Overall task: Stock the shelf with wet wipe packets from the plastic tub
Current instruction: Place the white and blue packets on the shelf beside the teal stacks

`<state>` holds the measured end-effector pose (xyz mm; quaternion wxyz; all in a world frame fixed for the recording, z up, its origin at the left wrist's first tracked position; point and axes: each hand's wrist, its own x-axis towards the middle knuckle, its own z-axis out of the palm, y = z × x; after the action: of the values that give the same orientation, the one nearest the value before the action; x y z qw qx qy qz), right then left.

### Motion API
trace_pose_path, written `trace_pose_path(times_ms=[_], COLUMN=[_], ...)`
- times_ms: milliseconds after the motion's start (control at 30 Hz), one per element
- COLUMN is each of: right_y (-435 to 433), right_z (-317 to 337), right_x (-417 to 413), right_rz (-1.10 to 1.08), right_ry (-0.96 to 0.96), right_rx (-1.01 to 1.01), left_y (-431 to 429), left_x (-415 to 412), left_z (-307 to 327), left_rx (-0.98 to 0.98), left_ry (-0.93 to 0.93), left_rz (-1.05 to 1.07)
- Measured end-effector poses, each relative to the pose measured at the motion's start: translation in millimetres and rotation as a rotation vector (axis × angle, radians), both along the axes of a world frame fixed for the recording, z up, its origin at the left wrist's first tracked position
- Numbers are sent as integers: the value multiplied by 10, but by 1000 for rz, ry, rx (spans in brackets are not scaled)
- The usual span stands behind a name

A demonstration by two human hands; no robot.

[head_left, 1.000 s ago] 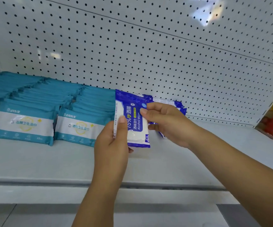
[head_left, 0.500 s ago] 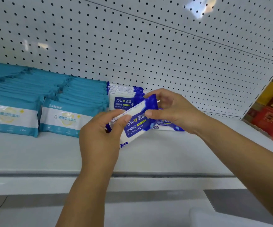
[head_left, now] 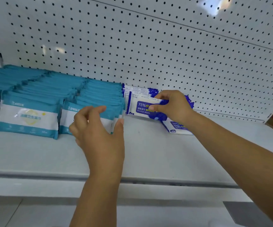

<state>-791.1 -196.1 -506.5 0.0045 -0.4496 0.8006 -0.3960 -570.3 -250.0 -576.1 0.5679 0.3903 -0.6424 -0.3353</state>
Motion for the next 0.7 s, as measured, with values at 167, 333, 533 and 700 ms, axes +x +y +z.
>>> trace_pose_path(times_ms=[167, 333, 533, 700], right_y=[-278, -327, -256, 137], right_z=[-186, -286, -333, -210], right_x=[-18, -86, -84, -177], right_rz=[-17, -56, -84, -23], right_ry=[182, 485, 496, 366], right_rx=[-17, -35, -61, -108], left_y=[15, 27, 75, 162], left_x=[-31, -21, -20, -84], left_z=[3, -9, 4, -2], left_rx=[-45, -45, -86, -253], left_ry=[-40, -29, -60, -93], left_rz=[-35, -46, -69, -129])
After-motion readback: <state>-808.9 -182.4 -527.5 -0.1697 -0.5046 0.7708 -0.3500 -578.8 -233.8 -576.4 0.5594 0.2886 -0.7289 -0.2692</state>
